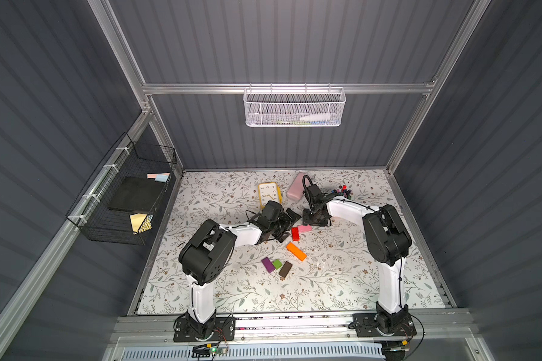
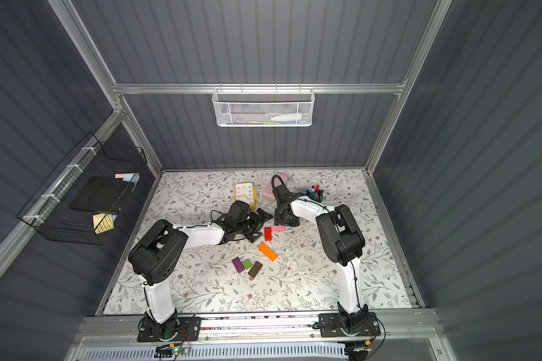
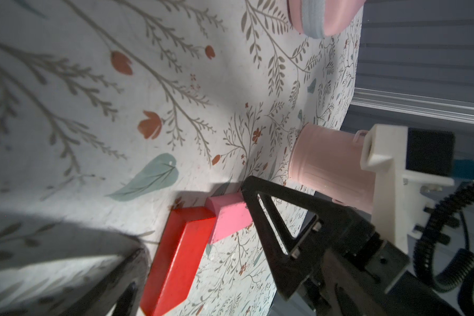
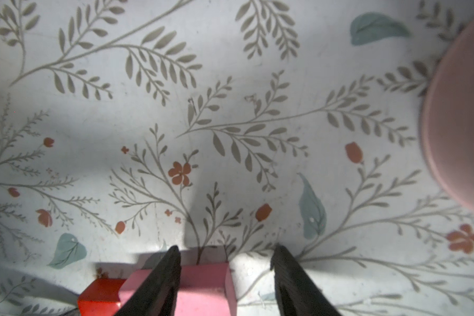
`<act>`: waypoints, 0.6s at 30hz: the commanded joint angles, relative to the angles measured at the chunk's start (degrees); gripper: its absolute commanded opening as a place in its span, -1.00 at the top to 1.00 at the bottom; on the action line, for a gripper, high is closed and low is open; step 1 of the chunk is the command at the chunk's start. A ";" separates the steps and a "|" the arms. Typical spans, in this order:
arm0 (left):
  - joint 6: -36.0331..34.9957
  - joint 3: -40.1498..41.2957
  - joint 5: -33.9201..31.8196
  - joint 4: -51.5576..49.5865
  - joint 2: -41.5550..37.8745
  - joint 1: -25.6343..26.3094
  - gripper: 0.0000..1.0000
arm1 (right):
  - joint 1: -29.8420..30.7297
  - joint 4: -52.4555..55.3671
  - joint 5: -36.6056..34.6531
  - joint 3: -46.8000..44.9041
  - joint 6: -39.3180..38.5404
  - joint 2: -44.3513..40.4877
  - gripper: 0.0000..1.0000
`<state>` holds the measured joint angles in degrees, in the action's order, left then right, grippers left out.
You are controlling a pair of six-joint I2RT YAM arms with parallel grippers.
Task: Assemble the number 6 with building blocks
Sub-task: Adjust the building block at the center of the board.
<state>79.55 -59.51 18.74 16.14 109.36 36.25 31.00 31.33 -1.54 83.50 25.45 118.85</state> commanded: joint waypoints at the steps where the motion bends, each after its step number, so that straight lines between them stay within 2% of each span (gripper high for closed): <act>1: 0.44 -0.44 0.20 0.02 1.17 0.14 -0.99 | 0.51 5.07 0.31 -2.64 0.04 1.56 -0.13; 8: 0.35 -0.46 0.15 0.20 1.27 0.14 -0.99 | 0.47 4.15 0.78 -3.38 2.39 1.05 -0.13; 14: 0.34 -0.18 0.15 0.12 0.84 0.14 -0.99 | -1.44 -2.22 6.63 -7.20 9.10 -1.38 -0.14; 18: 0.43 -0.06 0.21 0.10 0.68 0.14 -0.99 | -1.49 -2.18 7.63 -6.45 8.96 -1.09 -0.14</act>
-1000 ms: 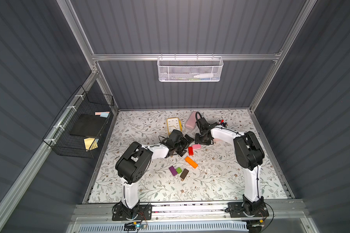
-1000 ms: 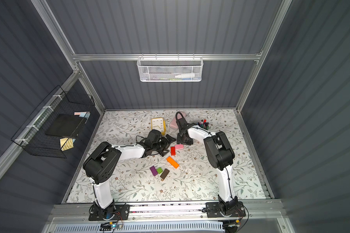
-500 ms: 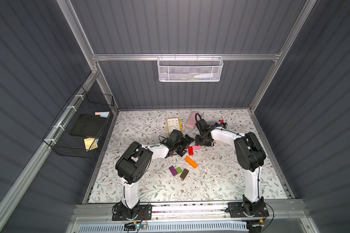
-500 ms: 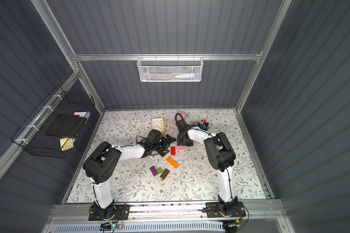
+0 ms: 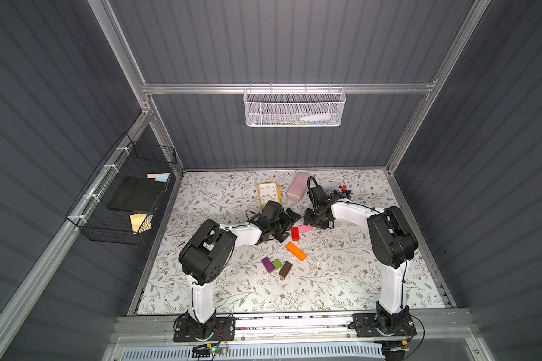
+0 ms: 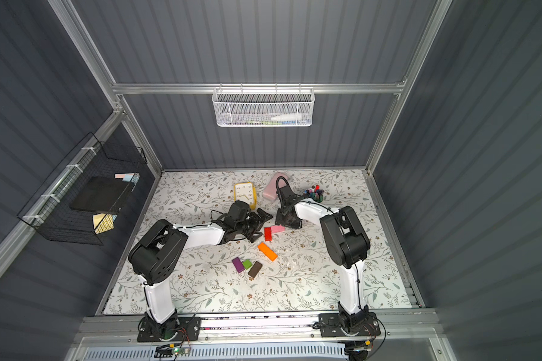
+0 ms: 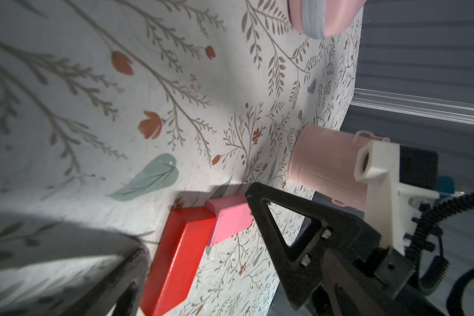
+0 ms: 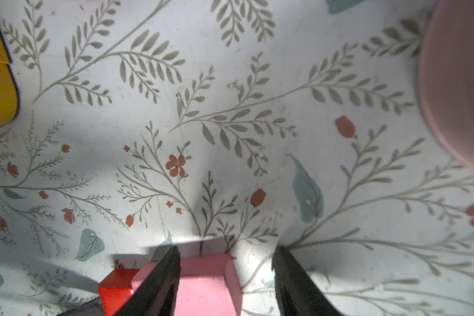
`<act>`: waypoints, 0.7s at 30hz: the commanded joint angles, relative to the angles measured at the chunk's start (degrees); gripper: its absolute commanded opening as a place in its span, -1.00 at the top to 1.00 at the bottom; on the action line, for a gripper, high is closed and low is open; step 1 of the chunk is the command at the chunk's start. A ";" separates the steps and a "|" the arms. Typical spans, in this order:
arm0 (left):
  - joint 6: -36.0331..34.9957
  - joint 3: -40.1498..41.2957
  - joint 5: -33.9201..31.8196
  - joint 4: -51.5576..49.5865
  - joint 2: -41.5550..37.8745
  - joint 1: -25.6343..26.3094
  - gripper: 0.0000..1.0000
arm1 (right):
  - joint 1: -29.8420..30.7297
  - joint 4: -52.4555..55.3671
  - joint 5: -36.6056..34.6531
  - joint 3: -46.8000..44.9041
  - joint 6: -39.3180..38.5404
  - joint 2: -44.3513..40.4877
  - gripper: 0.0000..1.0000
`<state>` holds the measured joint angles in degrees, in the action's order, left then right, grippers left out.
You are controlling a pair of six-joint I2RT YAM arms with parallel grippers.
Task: Assemble the number 6 with building blocks
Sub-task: Adjust the building block at the center of the board.
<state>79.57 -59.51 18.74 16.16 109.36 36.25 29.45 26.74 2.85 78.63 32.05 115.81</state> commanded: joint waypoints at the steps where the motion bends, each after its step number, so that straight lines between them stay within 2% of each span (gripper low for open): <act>1: 0.41 -0.19 0.23 0.08 0.76 0.14 -0.99 | 0.08 2.53 3.52 -1.47 2.31 2.09 -0.14; 11: 2.12 -2.01 -0.28 2.53 2.88 0.13 -0.99 | -0.10 0.60 6.99 -2.97 3.14 1.26 -0.14; 21: 3.22 -3.24 -1.64 3.68 3.76 0.49 -0.99 | -0.14 1.49 7.51 -2.93 2.31 0.99 -0.14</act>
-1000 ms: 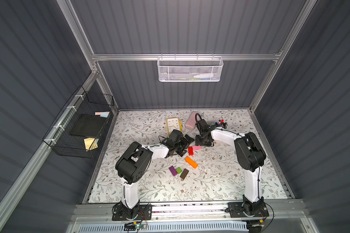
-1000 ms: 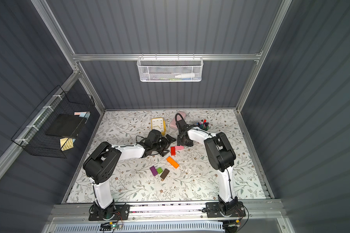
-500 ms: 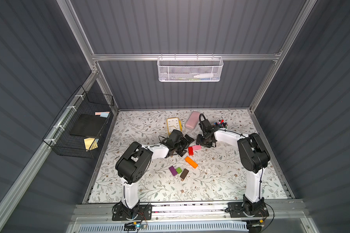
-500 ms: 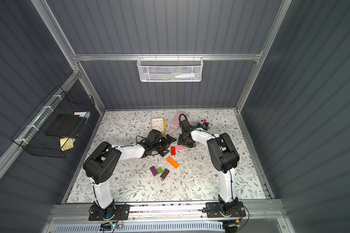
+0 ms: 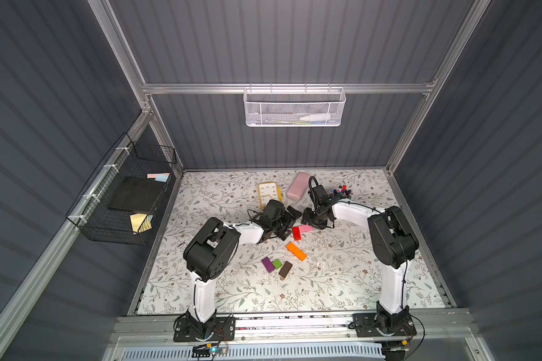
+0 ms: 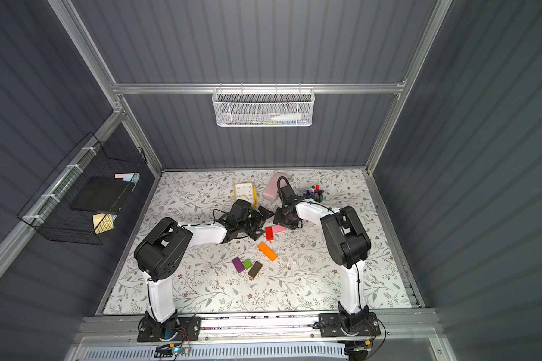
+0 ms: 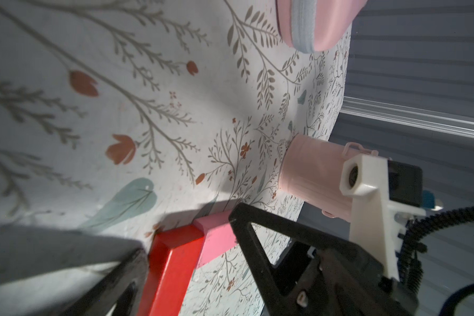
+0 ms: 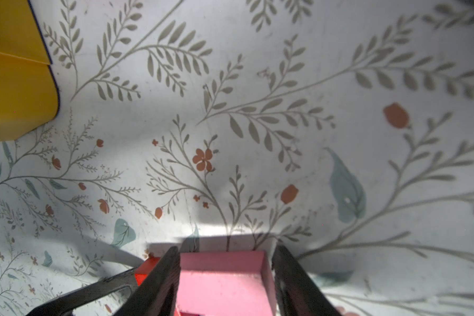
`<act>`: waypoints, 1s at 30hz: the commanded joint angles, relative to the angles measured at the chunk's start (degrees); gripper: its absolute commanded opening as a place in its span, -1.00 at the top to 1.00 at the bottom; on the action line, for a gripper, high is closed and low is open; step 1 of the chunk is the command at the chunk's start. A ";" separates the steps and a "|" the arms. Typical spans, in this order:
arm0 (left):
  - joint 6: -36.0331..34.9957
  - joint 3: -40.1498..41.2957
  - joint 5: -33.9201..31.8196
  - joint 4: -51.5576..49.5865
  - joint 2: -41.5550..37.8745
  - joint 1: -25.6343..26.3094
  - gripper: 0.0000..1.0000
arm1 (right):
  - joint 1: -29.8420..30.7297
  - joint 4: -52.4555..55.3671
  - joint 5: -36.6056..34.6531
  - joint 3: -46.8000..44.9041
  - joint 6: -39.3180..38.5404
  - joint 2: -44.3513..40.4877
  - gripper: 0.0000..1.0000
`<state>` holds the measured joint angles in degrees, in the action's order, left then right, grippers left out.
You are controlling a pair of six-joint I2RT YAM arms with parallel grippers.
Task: Assemble the number 6 with building blocks
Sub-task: Adjust the building block at the center of the board.
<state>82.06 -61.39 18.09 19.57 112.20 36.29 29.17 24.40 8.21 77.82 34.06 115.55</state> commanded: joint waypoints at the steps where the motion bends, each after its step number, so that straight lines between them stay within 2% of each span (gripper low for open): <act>1: 0.82 -1.37 -1.11 0.29 0.89 0.44 -0.99 | 0.17 3.93 2.28 -2.05 0.23 1.23 -0.14; 14: -2.28 0.13 -1.66 -6.38 -3.79 0.12 -0.99 | -0.82 2.52 -2.59 -2.65 1.00 -1.80 -0.13; 23: -6.53 1.97 -9.66 -13.42 -12.44 -1.40 -0.99 | -0.76 1.83 -9.19 -5.04 0.19 -11.47 -0.14; 26: -7.57 1.55 -10.13 -16.20 -13.84 -1.49 -0.99 | -0.64 3.08 -8.10 -5.17 -2.00 -14.74 -0.15; 30: -7.88 2.36 -11.17 -19.02 -16.66 -2.05 -0.99 | 0.70 6.91 -2.65 -5.66 -8.45 -16.82 -0.15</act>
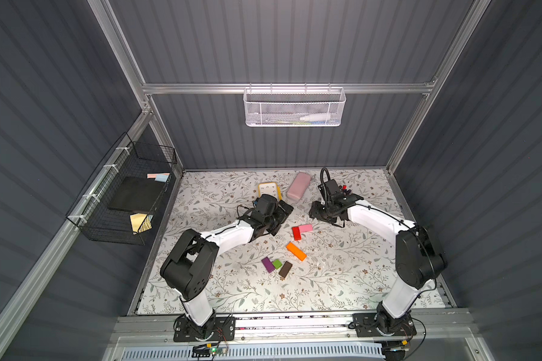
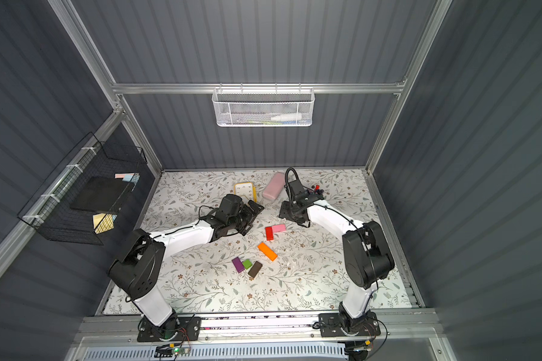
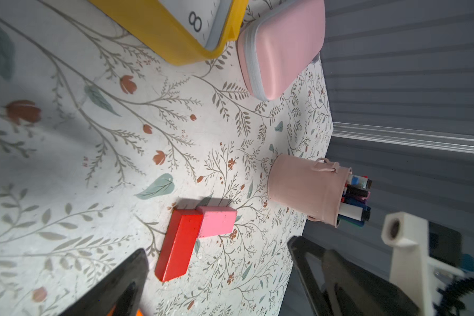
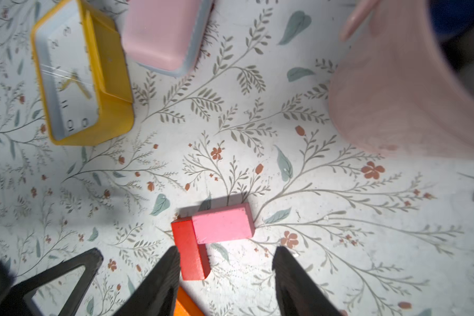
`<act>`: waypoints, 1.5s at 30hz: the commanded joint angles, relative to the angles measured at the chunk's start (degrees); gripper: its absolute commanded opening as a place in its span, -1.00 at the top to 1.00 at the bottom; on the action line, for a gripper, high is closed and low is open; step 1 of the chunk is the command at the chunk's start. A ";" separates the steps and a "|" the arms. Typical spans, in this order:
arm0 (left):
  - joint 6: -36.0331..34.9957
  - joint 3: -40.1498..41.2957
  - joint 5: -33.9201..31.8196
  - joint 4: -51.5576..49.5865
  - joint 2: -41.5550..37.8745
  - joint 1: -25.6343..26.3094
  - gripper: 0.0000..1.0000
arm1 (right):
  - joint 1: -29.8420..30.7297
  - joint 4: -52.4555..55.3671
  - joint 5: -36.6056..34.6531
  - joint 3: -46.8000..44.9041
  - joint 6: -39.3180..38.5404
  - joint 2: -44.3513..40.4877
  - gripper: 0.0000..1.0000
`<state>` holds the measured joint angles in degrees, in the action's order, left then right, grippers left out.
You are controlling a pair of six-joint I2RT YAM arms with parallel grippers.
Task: Assemble the number 6 with building blocks
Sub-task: Adjust the building block at the center of the board, then pick up the building block from the center of the board.
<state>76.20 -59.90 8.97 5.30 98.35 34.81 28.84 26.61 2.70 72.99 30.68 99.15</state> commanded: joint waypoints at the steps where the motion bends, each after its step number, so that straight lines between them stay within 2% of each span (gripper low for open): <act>1: -2.10 1.25 -2.33 -5.54 -3.80 -1.11 -0.99 | 1.89 6.00 3.40 -1.06 -6.66 -0.85 -0.16; 6: -2.44 4.35 -2.83 -8.16 -9.08 -5.00 -0.99 | 7.52 8.04 6.13 -1.22 -10.68 -2.58 -0.18; 9: -3.64 5.94 -2.66 -10.09 -11.41 -7.93 -0.99 | 10.15 10.06 9.94 2.09 -9.53 -1.19 -0.18; 12: -4.87 6.31 -1.86 -11.51 -12.52 -10.00 -0.99 | 12.62 13.58 8.67 5.65 -7.84 0.97 -0.18; 17: -7.40 4.97 -0.77 -15.52 -13.24 -12.05 -0.99 | 15.82 17.09 9.20 6.56 1.02 3.12 -0.16; 24: -12.63 5.70 5.12 -19.01 -14.76 -18.78 -0.99 | 22.38 16.36 7.68 4.10 16.71 5.23 -0.34; 27: -15.51 4.56 5.53 -23.42 -15.41 -19.34 -0.99 | 24.49 18.45 6.95 5.47 23.02 6.31 -0.34; 33: -17.25 5.49 6.25 -25.16 -17.02 -19.34 -0.99 | 28.56 17.31 6.44 3.15 34.24 5.70 -0.28; 41: -19.16 5.36 8.87 -26.22 -17.78 -19.34 -0.99 | 31.78 19.08 4.17 1.79 40.86 7.63 -0.21; 45: -19.90 5.08 9.81 -26.22 -18.00 -19.34 -0.99 | 32.47 16.71 3.51 0.70 42.35 7.93 -0.19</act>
<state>58.39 -54.35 17.19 -19.29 82.15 15.33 60.88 42.81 8.03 74.81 68.64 106.02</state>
